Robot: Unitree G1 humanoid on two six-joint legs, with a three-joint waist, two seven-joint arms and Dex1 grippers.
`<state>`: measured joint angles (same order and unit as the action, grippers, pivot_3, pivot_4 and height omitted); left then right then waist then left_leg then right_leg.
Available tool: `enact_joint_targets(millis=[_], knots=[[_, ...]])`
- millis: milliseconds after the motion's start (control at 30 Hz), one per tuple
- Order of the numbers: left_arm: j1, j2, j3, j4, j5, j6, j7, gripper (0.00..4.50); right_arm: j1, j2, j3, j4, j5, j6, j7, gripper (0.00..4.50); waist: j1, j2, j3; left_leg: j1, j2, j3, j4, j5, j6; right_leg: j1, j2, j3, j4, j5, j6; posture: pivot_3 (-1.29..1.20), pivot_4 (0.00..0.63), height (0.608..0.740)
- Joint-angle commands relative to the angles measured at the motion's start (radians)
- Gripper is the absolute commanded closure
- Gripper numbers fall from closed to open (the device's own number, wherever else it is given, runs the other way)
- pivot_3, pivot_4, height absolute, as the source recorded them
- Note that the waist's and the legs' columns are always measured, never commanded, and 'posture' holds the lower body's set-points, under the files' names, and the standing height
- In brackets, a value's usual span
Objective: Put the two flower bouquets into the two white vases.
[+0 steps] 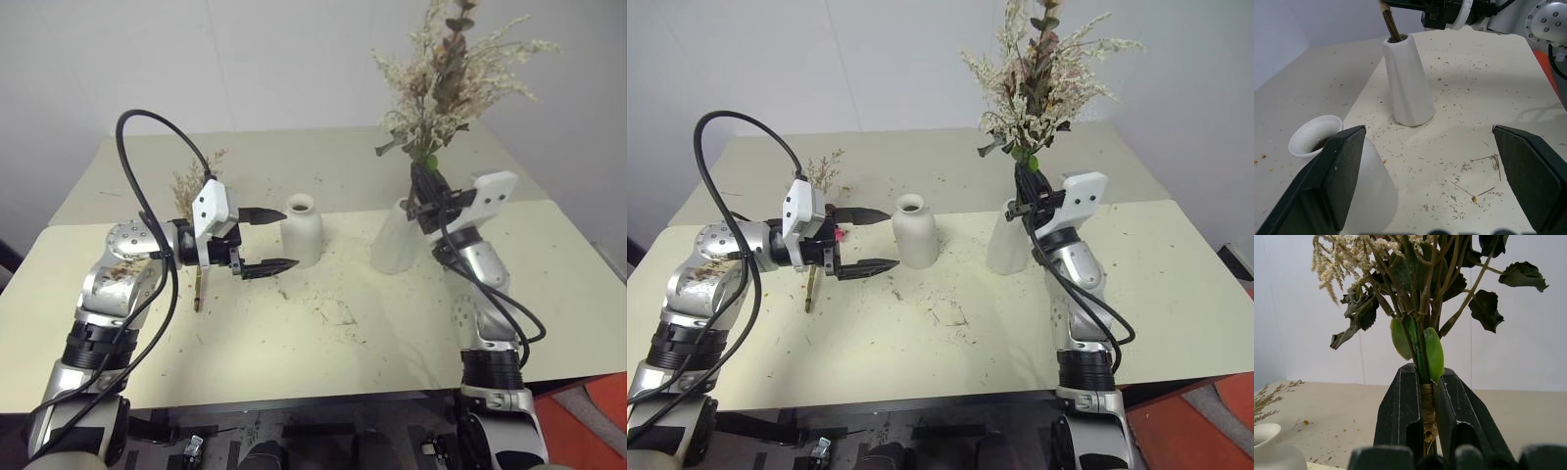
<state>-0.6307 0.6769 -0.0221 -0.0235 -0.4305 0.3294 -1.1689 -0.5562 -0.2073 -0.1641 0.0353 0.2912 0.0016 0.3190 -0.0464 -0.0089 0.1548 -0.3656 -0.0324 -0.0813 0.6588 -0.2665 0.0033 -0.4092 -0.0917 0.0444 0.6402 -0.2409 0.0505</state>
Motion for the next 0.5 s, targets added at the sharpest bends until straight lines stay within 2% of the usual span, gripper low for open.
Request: enact_joint_targets(millis=[33, 333, 400, 467, 500], knots=[[-0.026, 0.014, 0.022, -0.011, -0.001, -0.016, -0.003, 0.0, 0.005, -0.001, 0.009, -0.063, -0.001, -0.033, 0.008, 4.32, 0.0, 0.0, 0.0, 0.0, 0.0, 0.0, 0.0, 0.0, 0.0, 0.0, 0.0, 0.0, 0.0, 0.0, 0.0, 0.0, 0.15, 0.74], [-0.038, 0.012, 0.017, 0.008, 0.008, -0.026, -0.009, 0.0, 0.068, -0.015, 0.036, -0.15, -0.008, 0.004, 0.013, 1.37, 0.0, 0.0, 0.0, 0.0, 0.0, 0.0, 0.0, 0.0, 0.0, 0.0, 0.0, 0.0, 0.0, 0.0, 0.0, 0.0, 0.15, 0.74], [-0.042, 0.011, 0.016, 0.013, 0.011, -0.03, -0.01, 0.0, 0.084, -0.027, 0.042, -0.168, -0.015, 0.012, 0.016, 0.59, 0.001, 0.0, 0.0, 0.0, 0.0, 0.0, 0.0, 0.0, 0.0, 0.0, 0.0, 0.0, 0.0, 0.0, 0.0, 0.0, 0.15, 0.74], [-0.041, 0.011, 0.017, 0.013, 0.013, -0.031, -0.009, 0.0, 0.115, -0.049, 0.051, -0.206, -0.019, 0.033, 0.029, 0.02, 0.001, 0.0, 0.0, 0.0, 0.0, 0.0, 0.0, 0.0, 0.0, 0.0, 0.0, 0.0, 0.0, 0.0, 0.0, 0.0, 0.15, 0.74], [-0.039, 0.012, 0.018, 0.012, 0.013, -0.03, -0.008, 0.0, 0.13, -0.061, 0.054, -0.228, -0.019, 0.058, 0.031, 0.02, 0.001, 0.0, 0.0, 0.0, 0.0, 0.0, 0.0, 0.0, 0.0, 0.0, 0.0, 0.0, 0.0, 0.0, 0.0, 0.0, 0.15, 0.74]])
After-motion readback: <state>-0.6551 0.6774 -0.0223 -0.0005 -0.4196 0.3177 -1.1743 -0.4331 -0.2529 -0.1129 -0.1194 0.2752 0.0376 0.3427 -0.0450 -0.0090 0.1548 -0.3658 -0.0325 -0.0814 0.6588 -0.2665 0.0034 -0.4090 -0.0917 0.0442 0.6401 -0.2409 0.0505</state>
